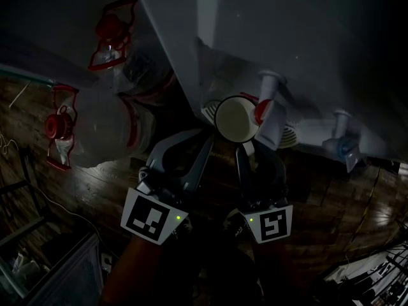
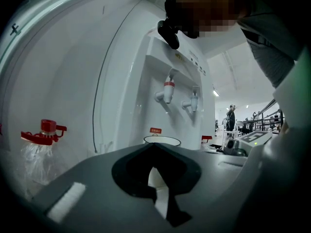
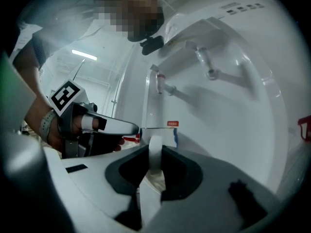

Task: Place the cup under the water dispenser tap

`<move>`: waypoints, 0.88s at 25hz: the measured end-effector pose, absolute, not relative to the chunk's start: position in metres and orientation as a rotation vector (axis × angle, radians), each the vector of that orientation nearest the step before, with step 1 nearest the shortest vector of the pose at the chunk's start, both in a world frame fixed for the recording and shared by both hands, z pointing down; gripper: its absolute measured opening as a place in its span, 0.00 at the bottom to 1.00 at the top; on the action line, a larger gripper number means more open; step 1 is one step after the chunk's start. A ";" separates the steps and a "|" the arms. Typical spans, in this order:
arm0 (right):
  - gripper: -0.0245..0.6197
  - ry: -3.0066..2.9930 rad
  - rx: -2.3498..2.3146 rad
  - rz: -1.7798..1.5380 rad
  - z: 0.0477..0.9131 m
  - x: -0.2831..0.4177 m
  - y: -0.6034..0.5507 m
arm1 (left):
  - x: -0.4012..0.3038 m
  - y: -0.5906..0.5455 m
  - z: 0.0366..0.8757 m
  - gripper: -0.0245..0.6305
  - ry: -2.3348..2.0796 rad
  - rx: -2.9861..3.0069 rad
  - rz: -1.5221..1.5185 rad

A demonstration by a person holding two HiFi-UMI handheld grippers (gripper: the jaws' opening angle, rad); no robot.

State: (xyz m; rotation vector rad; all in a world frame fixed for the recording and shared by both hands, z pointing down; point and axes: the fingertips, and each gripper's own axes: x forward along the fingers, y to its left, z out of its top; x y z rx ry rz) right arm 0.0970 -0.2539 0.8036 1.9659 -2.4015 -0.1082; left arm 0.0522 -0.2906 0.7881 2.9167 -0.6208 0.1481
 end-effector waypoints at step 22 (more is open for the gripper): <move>0.33 -2.421 1.923 -0.026 0.709 0.094 -0.233 | 0.035 -0.269 0.716 0.05 -0.633 2.898 0.166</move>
